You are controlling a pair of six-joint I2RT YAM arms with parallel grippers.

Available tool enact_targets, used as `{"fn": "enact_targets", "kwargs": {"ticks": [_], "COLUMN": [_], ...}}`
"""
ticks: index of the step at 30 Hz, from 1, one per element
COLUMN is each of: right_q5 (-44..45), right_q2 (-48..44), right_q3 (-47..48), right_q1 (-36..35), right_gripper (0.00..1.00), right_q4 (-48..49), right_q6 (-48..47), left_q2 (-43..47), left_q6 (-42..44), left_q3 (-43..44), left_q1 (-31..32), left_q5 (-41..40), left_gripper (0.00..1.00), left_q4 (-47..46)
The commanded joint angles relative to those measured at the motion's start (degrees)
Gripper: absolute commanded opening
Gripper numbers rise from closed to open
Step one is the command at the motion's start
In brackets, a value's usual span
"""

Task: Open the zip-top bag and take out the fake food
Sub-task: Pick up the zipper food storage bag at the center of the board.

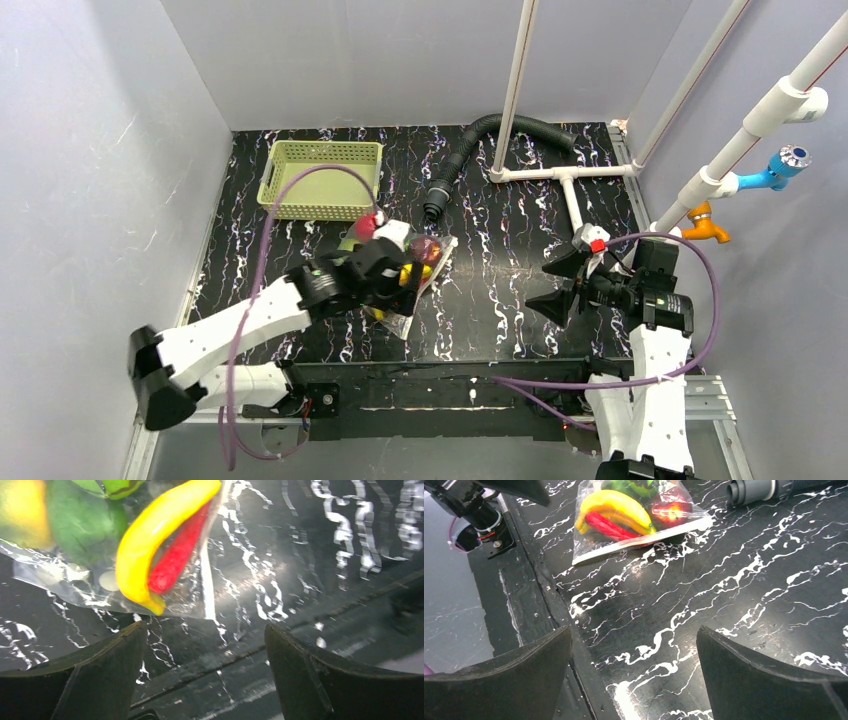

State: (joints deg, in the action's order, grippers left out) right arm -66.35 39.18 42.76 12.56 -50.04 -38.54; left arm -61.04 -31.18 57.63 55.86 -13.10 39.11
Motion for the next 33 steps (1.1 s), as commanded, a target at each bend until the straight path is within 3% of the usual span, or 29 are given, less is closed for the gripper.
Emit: {"fn": "enact_targets", "kwargs": {"ticks": [1, 6, 14, 33], "right_q5": [-4.35, -4.74, -4.4, -3.44], "right_q2": [0.73, 1.33, 2.04, 1.81], "right_q3": [-1.03, -1.62, -1.87, -2.4], "right_q1": [-0.33, -0.81, -1.17, -1.21], "right_gripper": [1.0, 1.0, 1.0, 0.99], "right_q4": [-0.32, -0.27, 0.0, -0.1], "right_q6": [-3.86, -4.17, -4.26, -4.43], "left_q2": [-9.02, -17.3, -21.07, -25.16], "left_q6": [-4.61, -5.41, -5.27, -18.36], "left_q3": [2.59, 2.37, 1.19, -2.34], "left_q1": [5.34, 6.67, 8.48, 17.62], "left_q5": [-20.74, -28.4, -27.81, -29.73], "left_gripper": [0.85, 0.81, 0.66, 0.61], "left_q4": [3.61, 2.0, -0.85, 2.64]}}
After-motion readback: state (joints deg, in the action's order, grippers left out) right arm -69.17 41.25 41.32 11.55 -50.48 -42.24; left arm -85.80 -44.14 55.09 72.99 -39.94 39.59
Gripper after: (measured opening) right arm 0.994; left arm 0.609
